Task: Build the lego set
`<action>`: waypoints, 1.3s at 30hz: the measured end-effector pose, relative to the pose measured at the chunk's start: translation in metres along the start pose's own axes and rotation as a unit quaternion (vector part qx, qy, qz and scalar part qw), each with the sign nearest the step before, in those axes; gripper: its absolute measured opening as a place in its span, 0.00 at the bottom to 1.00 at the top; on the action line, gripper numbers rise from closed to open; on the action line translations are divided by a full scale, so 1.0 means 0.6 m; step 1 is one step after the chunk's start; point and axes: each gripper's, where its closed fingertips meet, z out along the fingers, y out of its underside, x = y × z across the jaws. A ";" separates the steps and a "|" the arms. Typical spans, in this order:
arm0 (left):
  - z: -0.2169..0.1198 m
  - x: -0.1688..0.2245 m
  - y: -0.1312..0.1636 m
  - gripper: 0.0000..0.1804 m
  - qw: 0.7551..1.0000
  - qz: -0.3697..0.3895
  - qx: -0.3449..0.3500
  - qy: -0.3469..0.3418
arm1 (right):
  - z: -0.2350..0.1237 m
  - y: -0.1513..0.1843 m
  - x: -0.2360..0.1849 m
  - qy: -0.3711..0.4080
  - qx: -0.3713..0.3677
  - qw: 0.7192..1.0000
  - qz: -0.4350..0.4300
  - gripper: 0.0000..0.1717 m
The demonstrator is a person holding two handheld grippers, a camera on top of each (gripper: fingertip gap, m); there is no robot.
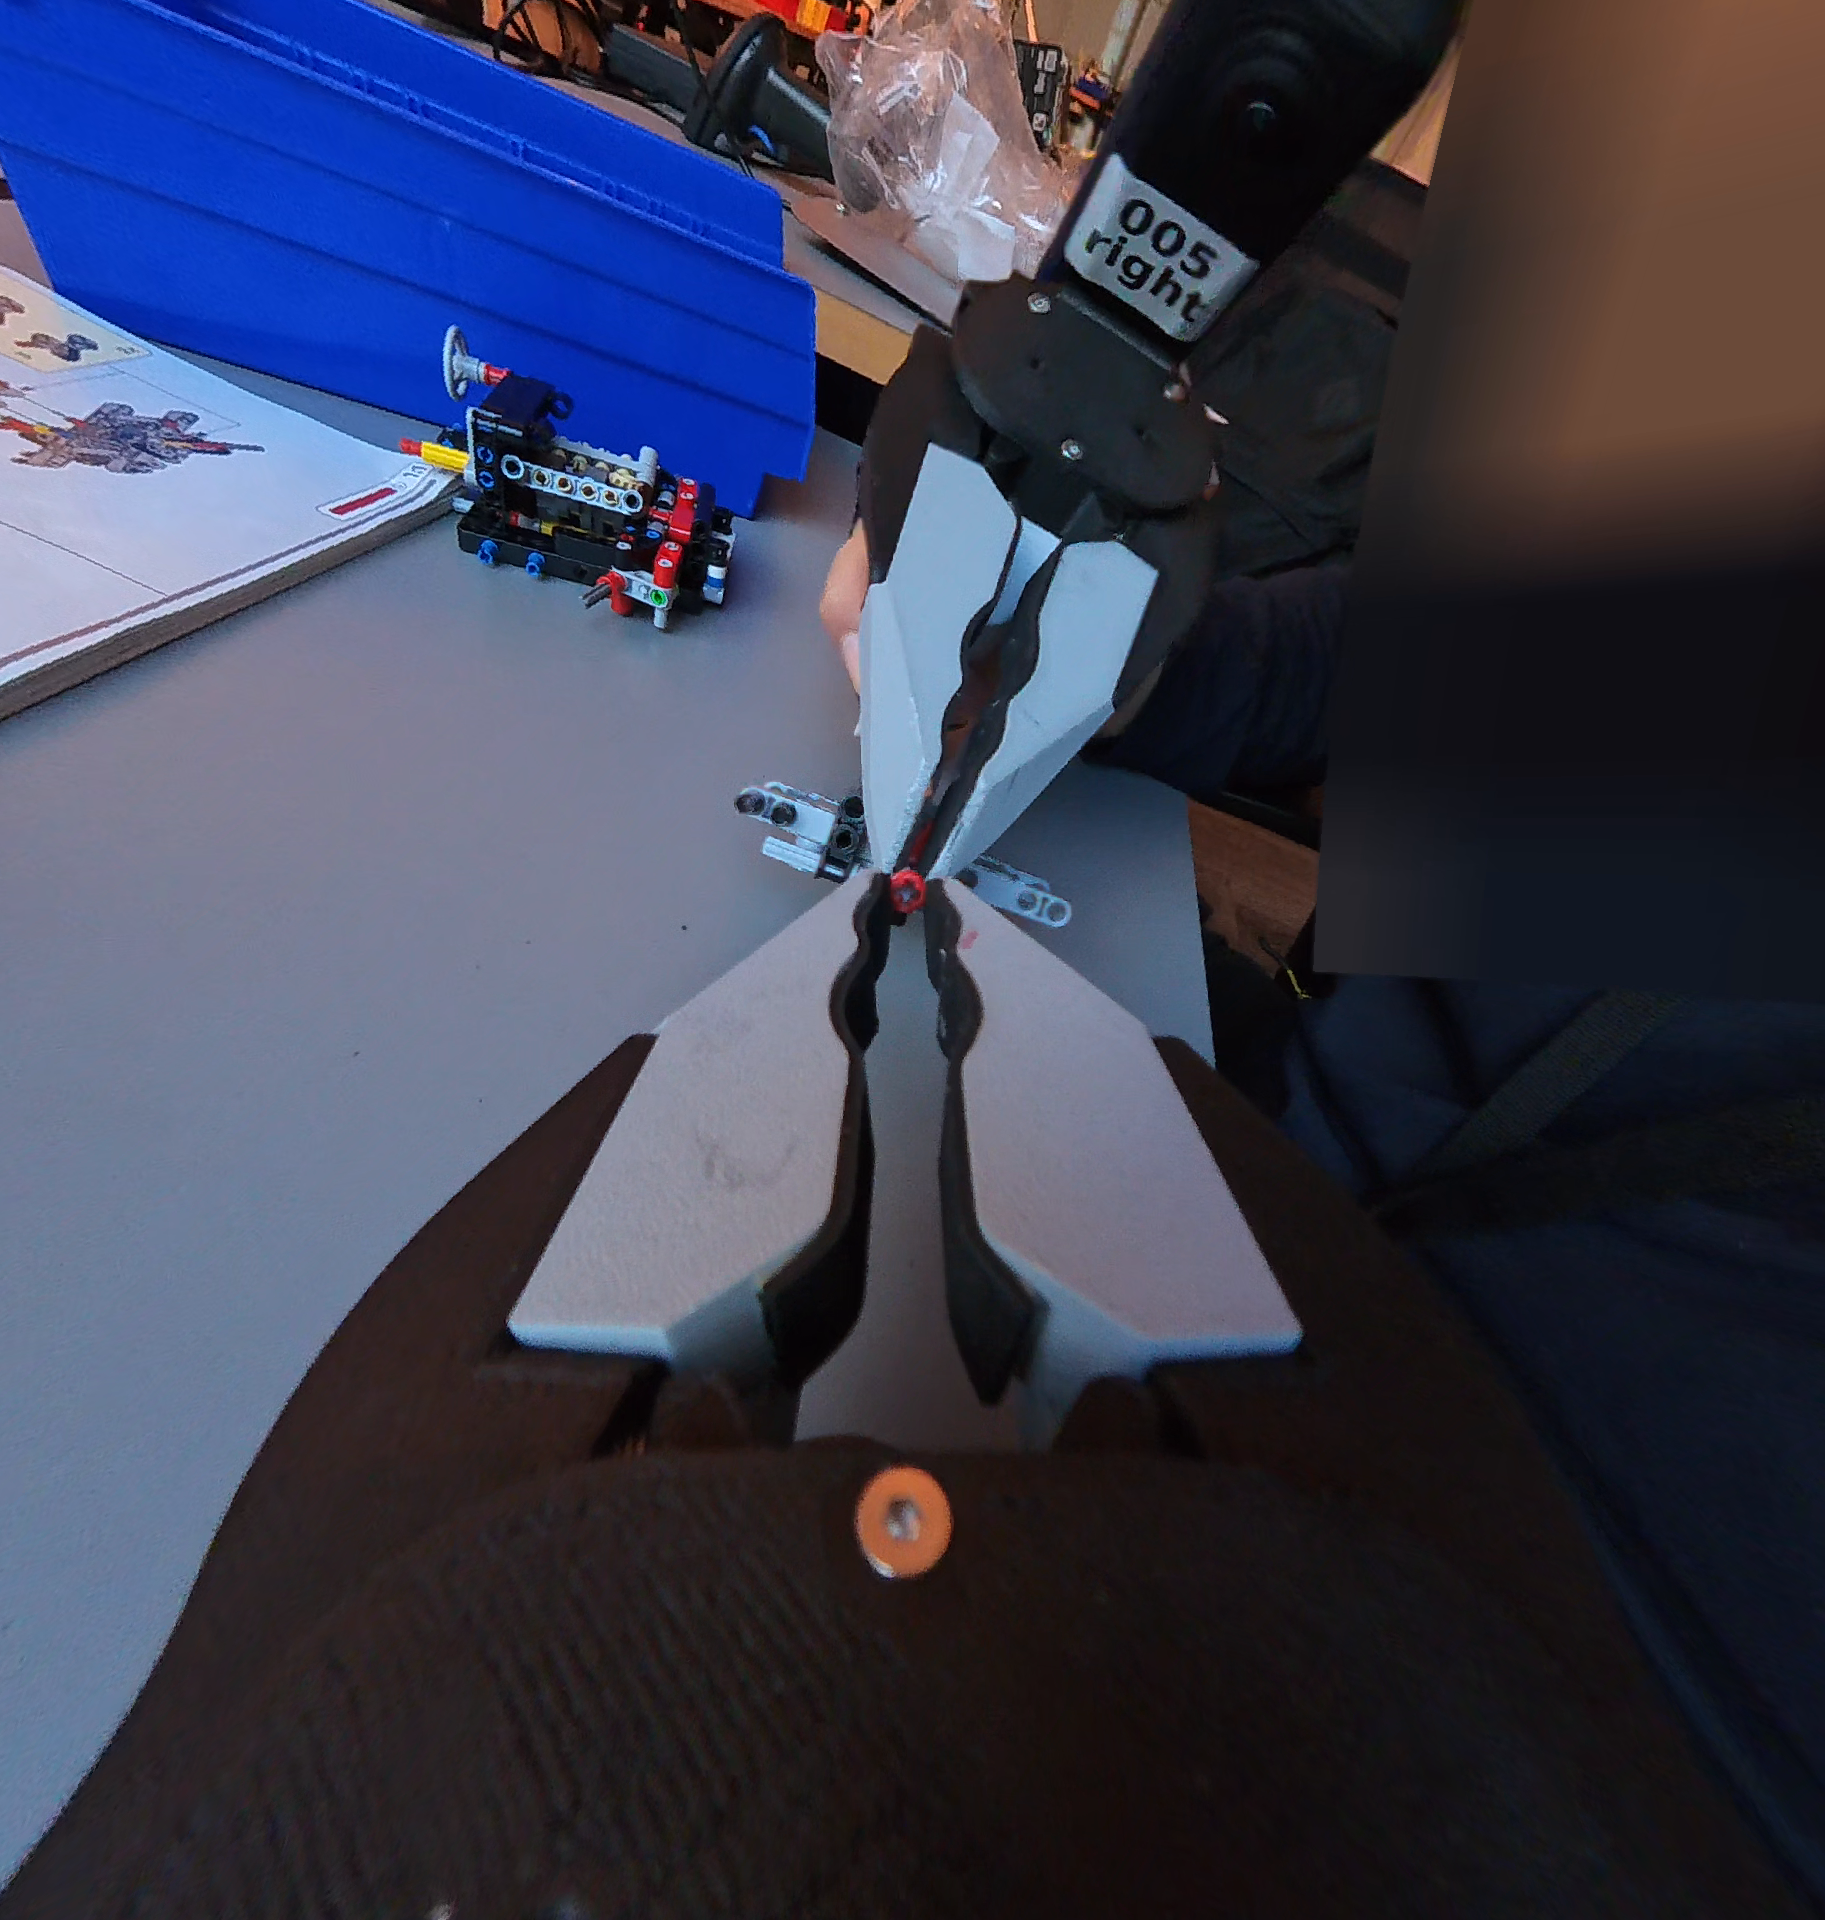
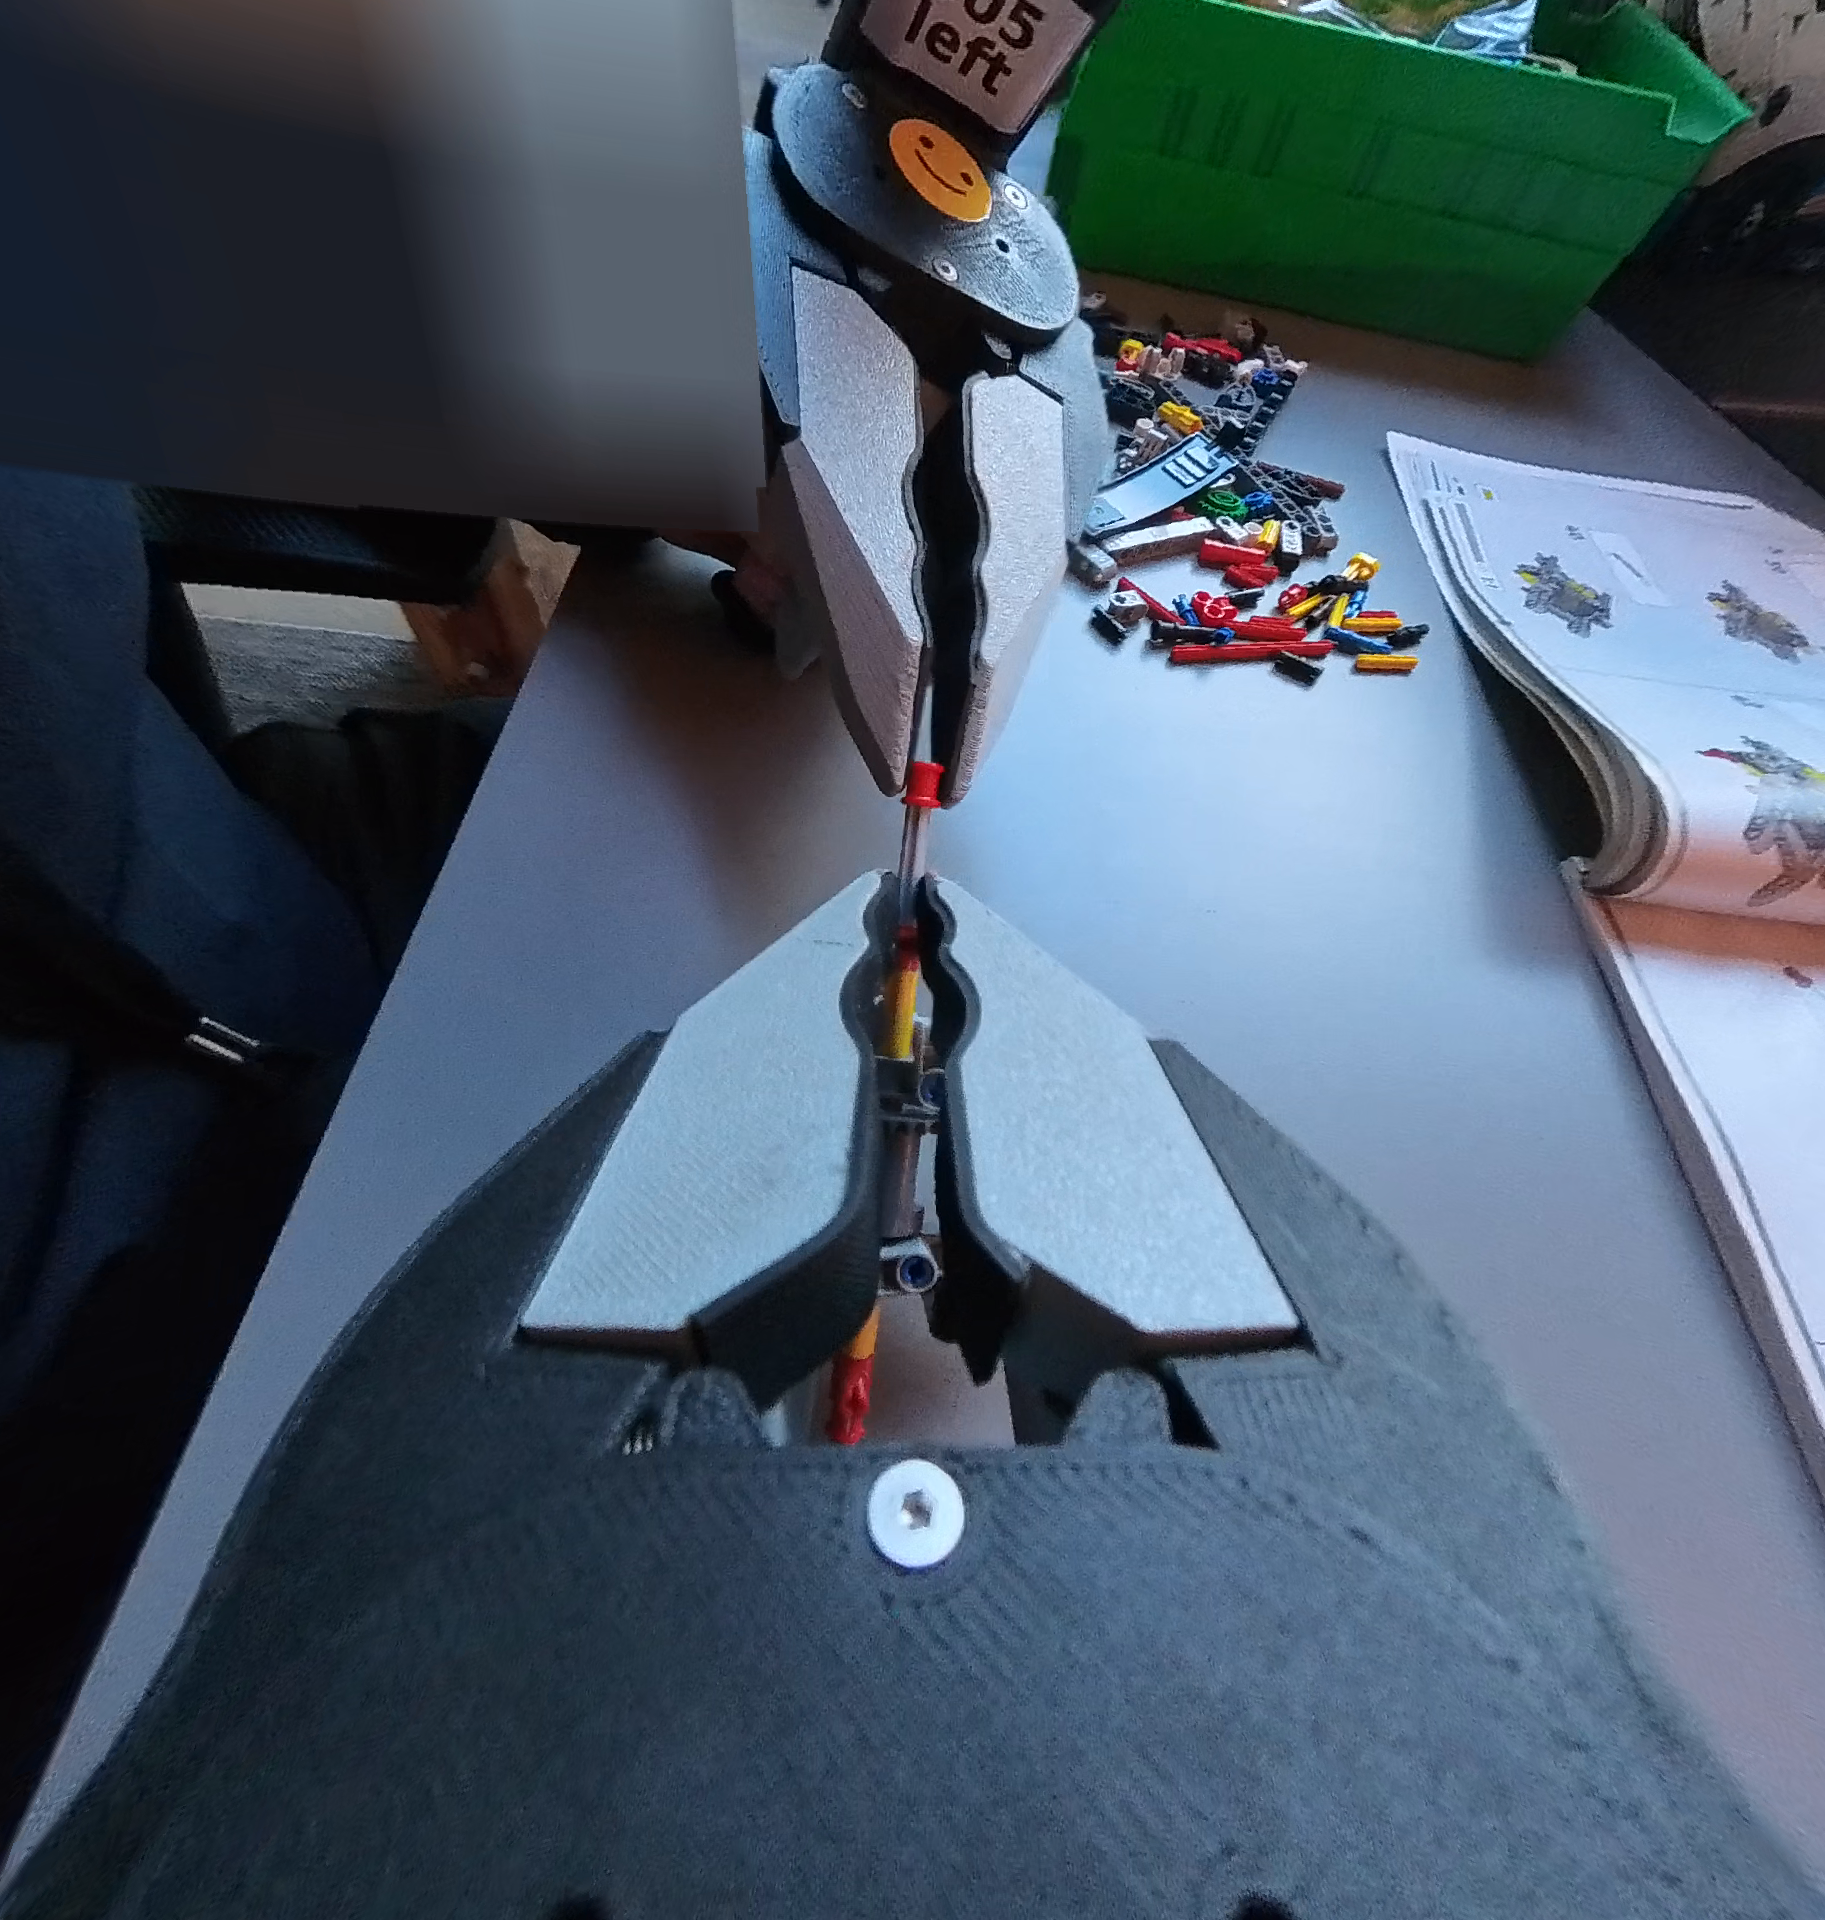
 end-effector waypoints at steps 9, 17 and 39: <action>-0.003 0.006 -0.018 0.02 0.998 -0.029 0.046 0.013 | -0.009 -0.017 0.002 -0.028 0.051 0.997 0.053 0.00; 0.002 0.002 -0.014 0.02 0.998 -0.040 0.039 0.007 | -0.009 -0.009 0.004 0.008 0.017 1.000 0.003 0.00; 0.013 0.005 -0.015 0.02 0.999 -0.035 0.035 0.001 | -0.015 -0.008 0.003 -0.049 0.036 0.994 0.087 0.00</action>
